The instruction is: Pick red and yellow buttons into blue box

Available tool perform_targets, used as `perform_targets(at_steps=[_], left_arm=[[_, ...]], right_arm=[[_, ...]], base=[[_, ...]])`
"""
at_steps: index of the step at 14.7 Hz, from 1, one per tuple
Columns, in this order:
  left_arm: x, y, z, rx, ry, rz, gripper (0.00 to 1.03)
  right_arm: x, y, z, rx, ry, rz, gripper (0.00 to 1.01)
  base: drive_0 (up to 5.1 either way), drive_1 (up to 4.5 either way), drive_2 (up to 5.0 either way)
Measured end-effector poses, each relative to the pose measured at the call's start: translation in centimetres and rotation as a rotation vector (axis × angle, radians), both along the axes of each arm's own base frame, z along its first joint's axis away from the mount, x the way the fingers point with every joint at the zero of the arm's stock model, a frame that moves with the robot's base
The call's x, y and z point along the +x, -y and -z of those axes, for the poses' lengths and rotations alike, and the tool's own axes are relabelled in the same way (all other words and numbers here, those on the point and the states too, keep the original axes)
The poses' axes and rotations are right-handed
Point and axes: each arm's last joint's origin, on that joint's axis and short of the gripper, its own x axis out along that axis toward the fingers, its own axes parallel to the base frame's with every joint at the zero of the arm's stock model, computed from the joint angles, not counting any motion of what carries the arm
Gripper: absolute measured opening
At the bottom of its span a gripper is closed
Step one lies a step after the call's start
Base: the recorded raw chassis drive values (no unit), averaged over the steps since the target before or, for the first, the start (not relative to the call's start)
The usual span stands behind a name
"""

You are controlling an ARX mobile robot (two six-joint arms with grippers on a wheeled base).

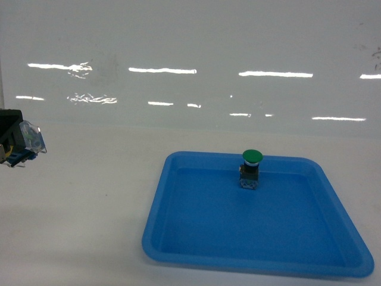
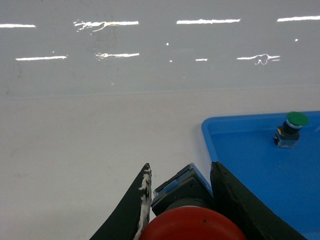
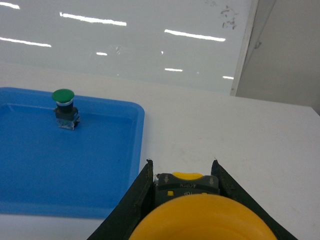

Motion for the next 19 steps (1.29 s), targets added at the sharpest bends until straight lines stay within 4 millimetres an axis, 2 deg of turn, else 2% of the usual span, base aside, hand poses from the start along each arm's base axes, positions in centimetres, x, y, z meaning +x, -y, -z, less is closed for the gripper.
perform_targets(at_steps=[19], left_arm=[[-0.04, -0.01, -0.02, 0.001, 0.0, 0.0, 0.31]], right_arm=[[-0.02, -0.08, 0.02, 0.0, -0.002, -0.005, 0.29]], base=[[-0.2, -4.45, 4.1]])
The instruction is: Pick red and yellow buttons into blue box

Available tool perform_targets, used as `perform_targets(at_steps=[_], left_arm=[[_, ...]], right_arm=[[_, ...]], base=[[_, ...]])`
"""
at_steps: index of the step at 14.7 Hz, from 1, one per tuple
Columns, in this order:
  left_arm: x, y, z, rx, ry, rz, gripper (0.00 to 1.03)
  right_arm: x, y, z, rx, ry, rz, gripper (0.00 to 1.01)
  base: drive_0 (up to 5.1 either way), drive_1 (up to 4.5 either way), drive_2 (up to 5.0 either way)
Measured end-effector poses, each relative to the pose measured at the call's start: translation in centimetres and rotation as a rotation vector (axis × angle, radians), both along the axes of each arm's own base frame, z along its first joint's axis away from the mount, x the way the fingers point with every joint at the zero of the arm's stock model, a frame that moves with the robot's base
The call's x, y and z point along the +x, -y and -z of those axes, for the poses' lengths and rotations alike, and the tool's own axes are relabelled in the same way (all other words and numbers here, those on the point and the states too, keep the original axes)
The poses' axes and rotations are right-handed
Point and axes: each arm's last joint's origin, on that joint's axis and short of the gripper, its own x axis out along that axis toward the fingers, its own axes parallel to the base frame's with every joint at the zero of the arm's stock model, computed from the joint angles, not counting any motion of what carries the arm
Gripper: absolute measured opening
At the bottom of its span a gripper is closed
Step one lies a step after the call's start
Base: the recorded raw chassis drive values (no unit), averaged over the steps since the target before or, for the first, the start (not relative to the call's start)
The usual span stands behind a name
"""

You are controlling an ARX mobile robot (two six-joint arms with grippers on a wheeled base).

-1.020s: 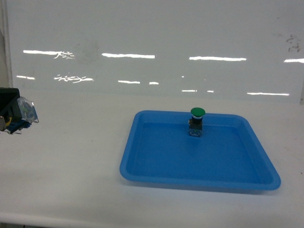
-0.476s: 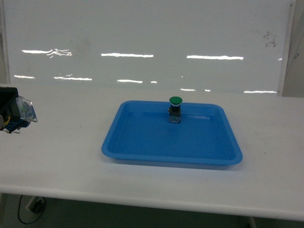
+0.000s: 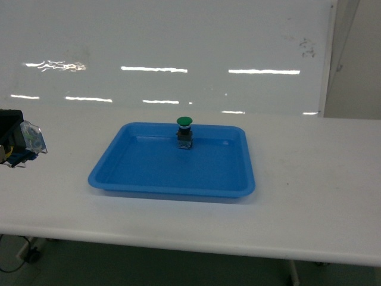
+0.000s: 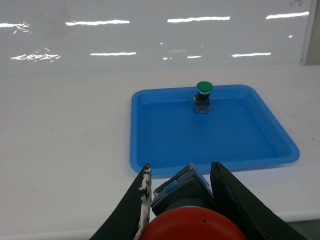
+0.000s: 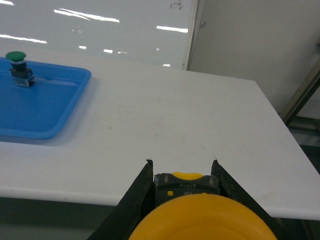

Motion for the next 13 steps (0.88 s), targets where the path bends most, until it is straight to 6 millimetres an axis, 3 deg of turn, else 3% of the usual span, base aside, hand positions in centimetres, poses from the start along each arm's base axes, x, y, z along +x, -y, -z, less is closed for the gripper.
perform_targets(at_steps=[13], left_arm=[[-0.01, 0.04, 0.03, 0.0, -0.002, 0.002, 0.31]], right_arm=[[0.0, 0.0, 0.0, 0.0, 0.0, 0.0, 0.29]], base=[[4.8, -3.32, -1.5]])
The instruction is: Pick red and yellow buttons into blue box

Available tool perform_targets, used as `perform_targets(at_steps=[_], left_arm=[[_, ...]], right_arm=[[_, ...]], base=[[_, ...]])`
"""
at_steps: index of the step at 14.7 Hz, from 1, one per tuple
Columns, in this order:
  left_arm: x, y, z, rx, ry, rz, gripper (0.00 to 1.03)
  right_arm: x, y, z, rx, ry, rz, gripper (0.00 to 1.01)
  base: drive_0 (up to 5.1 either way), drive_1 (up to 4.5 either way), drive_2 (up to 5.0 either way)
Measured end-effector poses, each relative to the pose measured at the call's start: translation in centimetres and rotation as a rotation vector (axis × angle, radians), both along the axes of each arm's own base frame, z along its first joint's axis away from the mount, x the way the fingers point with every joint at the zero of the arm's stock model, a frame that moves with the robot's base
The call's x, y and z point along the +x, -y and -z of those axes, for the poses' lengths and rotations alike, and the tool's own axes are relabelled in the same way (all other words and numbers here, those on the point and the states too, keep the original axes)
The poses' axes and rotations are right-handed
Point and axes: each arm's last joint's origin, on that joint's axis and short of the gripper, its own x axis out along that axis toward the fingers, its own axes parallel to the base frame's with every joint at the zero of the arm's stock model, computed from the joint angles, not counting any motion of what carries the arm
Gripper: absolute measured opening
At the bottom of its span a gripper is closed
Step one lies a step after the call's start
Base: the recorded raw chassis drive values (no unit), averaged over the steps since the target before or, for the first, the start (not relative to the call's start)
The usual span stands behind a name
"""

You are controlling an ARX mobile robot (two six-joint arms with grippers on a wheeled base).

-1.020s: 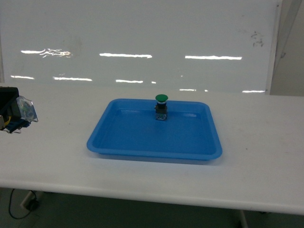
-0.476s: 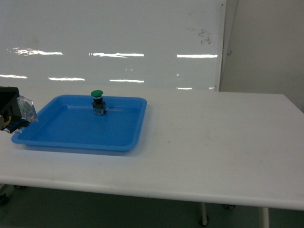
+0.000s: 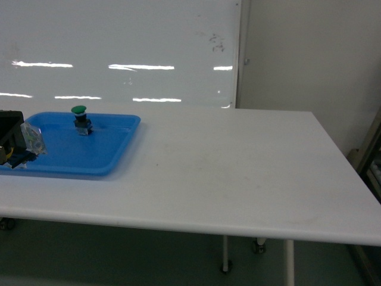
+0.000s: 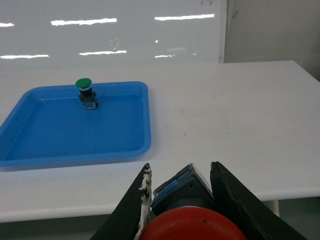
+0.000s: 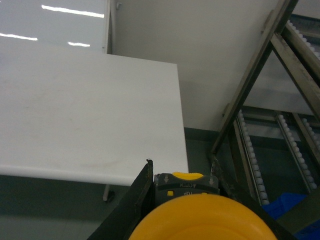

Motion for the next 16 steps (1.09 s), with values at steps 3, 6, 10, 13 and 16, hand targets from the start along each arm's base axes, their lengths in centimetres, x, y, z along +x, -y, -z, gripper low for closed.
perform_targets(at_steps=[3, 6, 10, 13, 16], left_arm=[[0.0, 0.0, -0.02, 0.0, 0.002, 0.0, 0.31], [0.0, 0.0, -0.02, -0.001, 0.002, 0.0, 0.31], [0.0, -0.01, -0.02, 0.0, 0.002, -0.001, 0.3], [-0.02, 0.05, 0.03, 0.0, -0.002, 0.005, 0.3], [-0.02, 0.05, 0.01, 0.0, 0.0, 0.005, 0.3]], right_arm=[[0.0, 0.0, -0.01, 0.0, 0.001, 0.0, 0.29], [0.0, 0.0, -0.01, 0.0, 0.001, 0.0, 0.29], [0.0, 0.0, -0.02, 0.0, 0.002, 0.0, 0.29], [0.0, 0.0, -0.01, 0.0, 0.001, 0.0, 0.29], [0.0, 0.0, -0.02, 0.0, 0.002, 0.0, 0.29]], base=[[4.8, -3.57, -1.2], [4.9, -3.47, -1.1], [4.9, -2.41, -2.4], [4.8, -2.39, -2.4], [4.9, -2.35, -2.4]])
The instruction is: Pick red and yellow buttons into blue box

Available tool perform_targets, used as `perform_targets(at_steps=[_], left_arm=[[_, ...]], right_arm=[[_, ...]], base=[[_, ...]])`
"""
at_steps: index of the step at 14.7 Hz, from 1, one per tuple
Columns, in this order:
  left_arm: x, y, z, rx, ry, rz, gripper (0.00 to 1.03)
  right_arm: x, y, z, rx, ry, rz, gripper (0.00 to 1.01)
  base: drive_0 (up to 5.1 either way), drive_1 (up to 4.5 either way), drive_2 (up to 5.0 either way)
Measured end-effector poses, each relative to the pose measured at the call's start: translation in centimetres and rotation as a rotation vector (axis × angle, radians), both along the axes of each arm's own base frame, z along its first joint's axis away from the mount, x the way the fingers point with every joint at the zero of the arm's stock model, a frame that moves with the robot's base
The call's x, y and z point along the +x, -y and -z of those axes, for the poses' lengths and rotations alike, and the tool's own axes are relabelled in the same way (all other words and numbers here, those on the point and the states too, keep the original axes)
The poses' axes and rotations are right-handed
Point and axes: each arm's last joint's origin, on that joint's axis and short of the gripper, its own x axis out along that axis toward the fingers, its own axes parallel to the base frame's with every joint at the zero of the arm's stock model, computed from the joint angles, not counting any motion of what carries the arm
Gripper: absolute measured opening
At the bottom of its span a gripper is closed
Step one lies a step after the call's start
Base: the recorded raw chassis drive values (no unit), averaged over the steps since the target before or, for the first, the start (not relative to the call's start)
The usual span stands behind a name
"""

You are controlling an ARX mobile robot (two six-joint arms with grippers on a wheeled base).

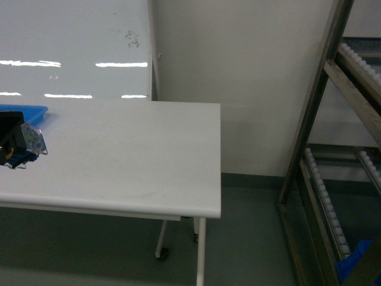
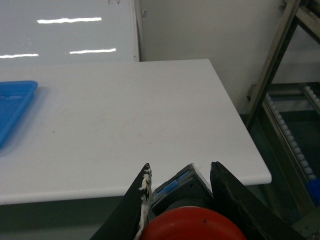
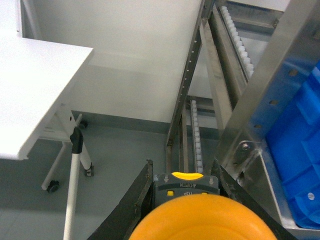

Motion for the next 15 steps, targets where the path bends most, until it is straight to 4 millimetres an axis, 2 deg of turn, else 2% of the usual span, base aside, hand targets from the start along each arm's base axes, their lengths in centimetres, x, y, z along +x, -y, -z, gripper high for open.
perform_targets(at_steps=[15], left_arm=[[0.0, -0.01, -0.01, 0.0, 0.001, 0.0, 0.3]], right_arm=[[0.0, 0.0, 0.0, 0.0, 0.0, 0.0, 0.29]], base=[[4.9, -2.4, -2.4]])
